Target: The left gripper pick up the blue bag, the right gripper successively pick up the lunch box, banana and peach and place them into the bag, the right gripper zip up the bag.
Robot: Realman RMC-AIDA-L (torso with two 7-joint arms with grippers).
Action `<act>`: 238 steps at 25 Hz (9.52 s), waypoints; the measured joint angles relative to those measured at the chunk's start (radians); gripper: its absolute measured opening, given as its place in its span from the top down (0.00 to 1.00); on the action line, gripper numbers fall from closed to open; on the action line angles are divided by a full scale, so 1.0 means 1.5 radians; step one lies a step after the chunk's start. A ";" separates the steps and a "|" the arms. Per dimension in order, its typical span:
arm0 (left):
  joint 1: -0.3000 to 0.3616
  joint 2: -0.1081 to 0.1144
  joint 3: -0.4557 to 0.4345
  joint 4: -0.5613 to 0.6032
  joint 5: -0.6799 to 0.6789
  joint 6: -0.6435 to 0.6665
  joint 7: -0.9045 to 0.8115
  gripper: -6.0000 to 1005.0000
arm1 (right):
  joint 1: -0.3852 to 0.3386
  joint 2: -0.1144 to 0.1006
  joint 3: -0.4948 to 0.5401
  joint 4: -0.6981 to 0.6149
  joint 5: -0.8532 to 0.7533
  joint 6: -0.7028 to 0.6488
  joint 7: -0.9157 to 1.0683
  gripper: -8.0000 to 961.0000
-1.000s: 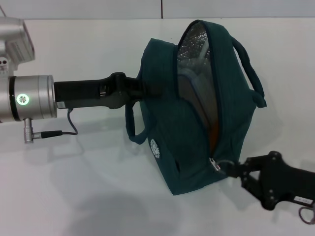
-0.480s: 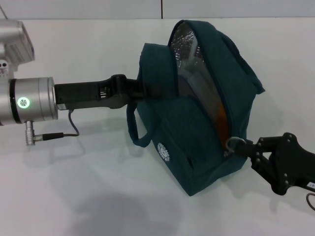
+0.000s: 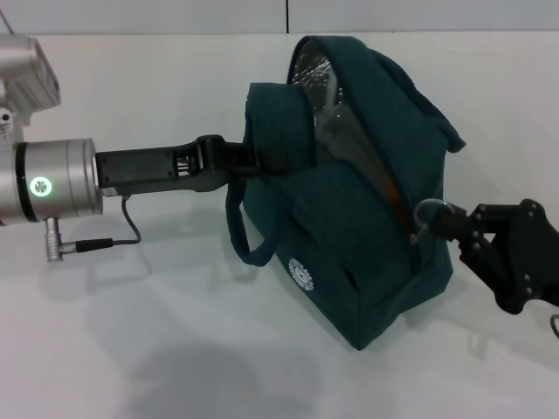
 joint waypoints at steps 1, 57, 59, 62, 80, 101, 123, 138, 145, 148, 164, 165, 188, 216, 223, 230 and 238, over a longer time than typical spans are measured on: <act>0.000 0.000 0.000 0.000 0.000 0.000 0.002 0.91 | 0.001 0.000 0.000 0.000 0.005 -0.004 0.000 0.98; 0.152 -0.003 0.026 0.001 -0.187 0.196 0.357 0.12 | 0.138 0.003 -0.043 0.042 0.135 -0.002 0.077 0.98; 0.165 0.000 0.024 0.001 -0.189 0.196 0.384 0.12 | 0.152 0.003 -0.051 0.041 0.135 0.007 0.077 0.98; 0.187 0.002 0.022 0.001 -0.189 0.194 0.433 0.12 | 0.186 0.003 -0.055 0.042 0.137 0.031 0.079 0.98; 0.175 -0.011 0.021 -0.101 -0.225 0.071 0.609 0.14 | 0.294 0.003 -0.062 0.033 0.155 0.148 0.103 0.98; 0.054 -0.012 0.028 -0.170 -0.220 -0.021 0.632 0.16 | 0.301 0.003 -0.062 0.033 0.156 0.164 0.099 0.98; 0.051 -0.008 0.056 -0.159 -0.217 -0.015 0.632 0.85 | 0.291 0.003 -0.060 0.034 0.170 0.160 0.103 0.98; 0.054 -0.006 0.125 -0.123 -0.182 0.051 0.644 0.94 | 0.287 0.003 -0.058 0.033 0.192 0.198 0.111 0.98; 0.073 -0.002 0.130 -0.109 -0.145 0.115 0.668 0.93 | 0.280 0.003 -0.057 0.033 0.192 0.263 0.129 0.98; 0.085 0.000 0.131 -0.104 -0.134 0.135 0.681 0.93 | 0.280 0.003 -0.057 0.034 0.192 0.289 0.132 0.98; 0.164 0.008 0.046 -0.102 -0.146 0.046 0.717 0.92 | 0.184 0.003 -0.058 0.026 0.265 0.215 0.150 0.98; 0.166 0.008 0.043 -0.102 -0.147 0.034 0.717 0.92 | 0.176 0.003 -0.058 0.026 0.267 0.208 0.154 0.98; 0.292 0.009 0.035 0.163 -0.198 0.047 0.558 0.35 | 0.149 0.003 -0.061 0.033 0.264 0.202 0.173 0.98; -0.050 -0.009 0.510 0.747 0.195 -0.049 -0.370 0.16 | 0.157 0.003 -0.061 0.027 0.267 0.232 0.173 0.98; -0.054 -0.010 0.541 0.748 0.238 -0.065 -0.392 0.18 | 0.157 0.003 -0.061 0.027 0.266 0.232 0.173 0.98; -0.034 -0.010 0.574 0.752 0.247 -0.090 -0.358 0.20 | 0.157 0.003 -0.061 0.029 0.267 0.232 0.173 0.98; -0.032 -0.010 0.588 0.755 0.268 -0.100 -0.357 0.47 | 0.158 0.003 -0.061 0.031 0.268 0.232 0.175 0.98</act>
